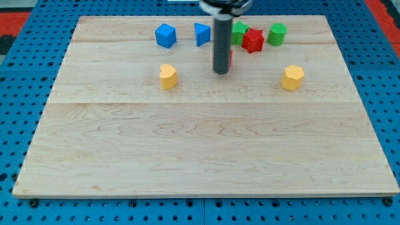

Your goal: Push the yellow hexagon towards center left

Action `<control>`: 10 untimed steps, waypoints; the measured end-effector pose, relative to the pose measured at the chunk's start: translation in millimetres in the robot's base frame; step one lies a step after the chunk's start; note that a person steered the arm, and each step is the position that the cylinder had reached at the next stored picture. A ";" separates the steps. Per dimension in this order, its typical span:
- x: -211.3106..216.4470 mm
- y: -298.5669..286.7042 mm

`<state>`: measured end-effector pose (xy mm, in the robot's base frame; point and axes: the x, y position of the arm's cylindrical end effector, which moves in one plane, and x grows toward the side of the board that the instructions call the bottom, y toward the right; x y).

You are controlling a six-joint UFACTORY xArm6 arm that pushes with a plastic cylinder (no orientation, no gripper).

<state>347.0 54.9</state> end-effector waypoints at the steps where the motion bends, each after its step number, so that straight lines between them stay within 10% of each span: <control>1: -34.6 12.9; 6: -109.8 -76.2; 7: -98.4 -170.8; 10: -17.8 -99.5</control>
<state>329.2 -44.7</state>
